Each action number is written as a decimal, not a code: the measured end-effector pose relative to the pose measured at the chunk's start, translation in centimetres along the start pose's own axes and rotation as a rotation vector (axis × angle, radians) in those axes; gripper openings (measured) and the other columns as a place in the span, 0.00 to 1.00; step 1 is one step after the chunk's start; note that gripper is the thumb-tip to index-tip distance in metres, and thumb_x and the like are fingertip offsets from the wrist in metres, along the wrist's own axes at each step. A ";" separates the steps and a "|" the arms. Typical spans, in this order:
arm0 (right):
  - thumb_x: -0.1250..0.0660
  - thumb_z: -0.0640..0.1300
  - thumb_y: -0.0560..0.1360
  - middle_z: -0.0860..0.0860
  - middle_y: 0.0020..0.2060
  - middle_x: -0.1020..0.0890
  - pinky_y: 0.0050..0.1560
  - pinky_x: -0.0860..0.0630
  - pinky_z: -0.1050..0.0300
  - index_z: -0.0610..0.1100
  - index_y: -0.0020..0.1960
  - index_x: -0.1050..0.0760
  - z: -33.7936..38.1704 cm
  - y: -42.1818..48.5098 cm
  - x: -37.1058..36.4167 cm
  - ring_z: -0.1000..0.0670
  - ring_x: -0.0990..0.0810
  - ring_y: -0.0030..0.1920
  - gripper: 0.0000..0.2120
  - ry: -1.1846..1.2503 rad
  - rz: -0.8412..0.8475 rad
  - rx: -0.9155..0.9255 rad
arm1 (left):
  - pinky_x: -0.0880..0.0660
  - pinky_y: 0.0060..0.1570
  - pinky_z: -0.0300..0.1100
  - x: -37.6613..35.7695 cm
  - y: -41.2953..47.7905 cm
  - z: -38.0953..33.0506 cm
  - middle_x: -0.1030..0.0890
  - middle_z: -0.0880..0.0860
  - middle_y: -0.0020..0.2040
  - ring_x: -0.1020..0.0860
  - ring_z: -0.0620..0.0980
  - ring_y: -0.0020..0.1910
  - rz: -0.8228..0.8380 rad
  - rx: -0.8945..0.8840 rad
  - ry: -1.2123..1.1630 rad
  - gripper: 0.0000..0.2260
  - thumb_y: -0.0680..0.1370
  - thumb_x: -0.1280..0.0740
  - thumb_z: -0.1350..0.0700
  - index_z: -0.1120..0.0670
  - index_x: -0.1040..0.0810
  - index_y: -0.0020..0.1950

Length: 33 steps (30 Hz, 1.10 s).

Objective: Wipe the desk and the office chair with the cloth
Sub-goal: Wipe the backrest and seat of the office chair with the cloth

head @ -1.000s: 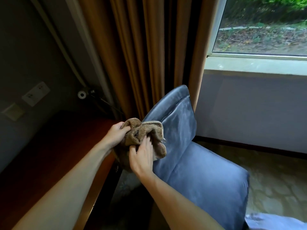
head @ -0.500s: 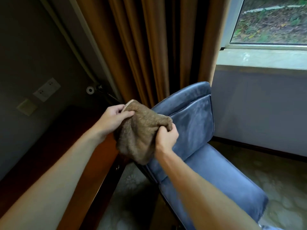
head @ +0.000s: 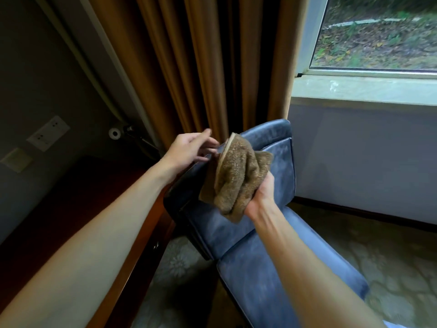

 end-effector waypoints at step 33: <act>0.33 0.58 0.78 0.40 0.67 0.31 0.66 0.31 0.39 0.51 0.77 0.36 -16.0 -3.4 1.0 0.37 0.30 0.64 0.30 -1.821 0.005 0.643 | 0.27 0.54 0.32 11.0 -14.0 12.6 0.18 0.27 0.51 0.21 0.30 0.55 0.330 0.234 0.734 0.15 0.65 0.30 0.36 0.23 0.20 0.50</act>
Point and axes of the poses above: each hand's wrist, its own y-axis towards the middle knuckle, its own x-axis out of the back of the hand, z = x × y, the point moved 1 cm from there along y, towards the middle knuckle
